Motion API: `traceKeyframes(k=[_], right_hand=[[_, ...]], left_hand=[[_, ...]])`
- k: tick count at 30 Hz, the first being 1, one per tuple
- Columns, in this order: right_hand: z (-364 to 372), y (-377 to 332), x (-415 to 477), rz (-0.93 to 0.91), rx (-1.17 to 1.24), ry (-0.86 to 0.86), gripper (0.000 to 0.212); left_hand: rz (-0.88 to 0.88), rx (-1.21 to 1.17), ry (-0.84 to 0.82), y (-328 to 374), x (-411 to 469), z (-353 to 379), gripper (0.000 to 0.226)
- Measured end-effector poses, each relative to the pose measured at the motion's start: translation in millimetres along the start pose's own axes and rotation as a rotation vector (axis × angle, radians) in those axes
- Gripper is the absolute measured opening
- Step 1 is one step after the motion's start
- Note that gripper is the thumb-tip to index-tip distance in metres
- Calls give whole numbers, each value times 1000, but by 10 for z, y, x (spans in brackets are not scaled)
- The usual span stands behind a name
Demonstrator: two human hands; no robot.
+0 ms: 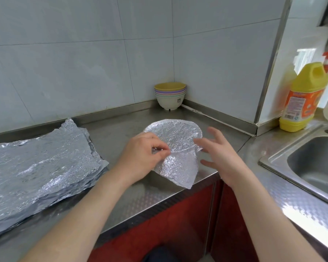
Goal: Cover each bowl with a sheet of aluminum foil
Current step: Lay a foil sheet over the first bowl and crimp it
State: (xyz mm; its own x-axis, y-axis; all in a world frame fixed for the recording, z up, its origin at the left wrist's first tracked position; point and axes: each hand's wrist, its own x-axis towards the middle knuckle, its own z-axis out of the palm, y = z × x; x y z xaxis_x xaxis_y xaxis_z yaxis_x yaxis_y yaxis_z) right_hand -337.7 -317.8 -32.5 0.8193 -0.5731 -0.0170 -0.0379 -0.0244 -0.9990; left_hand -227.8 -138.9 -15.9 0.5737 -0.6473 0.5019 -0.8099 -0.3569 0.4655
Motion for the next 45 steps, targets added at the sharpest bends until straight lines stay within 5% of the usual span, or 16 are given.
traceKeyframes(k=[5, 17, 20, 24, 31, 45], right_hand=[[71, 193, -151, -31, -55, -29, 73], [367, 343, 61, -234, -260, 388, 21], [429, 320, 106, -218, -315, 461, 23], [455, 249, 132, -176, -223, 411, 35], [568, 134, 69, 18, 428, 153, 32], [450, 133, 234, -73, 314, 173, 26]], left_hand=[[93, 93, 3, 158, 65, 135, 9], [70, 49, 43, 291, 148, 322, 10], [90, 59, 59, 320, 163, 381, 10], [128, 131, 88, 355, 185, 454, 14], [113, 204, 109, 434, 222, 546, 12], [89, 240, 35, 434, 174, 432, 19]])
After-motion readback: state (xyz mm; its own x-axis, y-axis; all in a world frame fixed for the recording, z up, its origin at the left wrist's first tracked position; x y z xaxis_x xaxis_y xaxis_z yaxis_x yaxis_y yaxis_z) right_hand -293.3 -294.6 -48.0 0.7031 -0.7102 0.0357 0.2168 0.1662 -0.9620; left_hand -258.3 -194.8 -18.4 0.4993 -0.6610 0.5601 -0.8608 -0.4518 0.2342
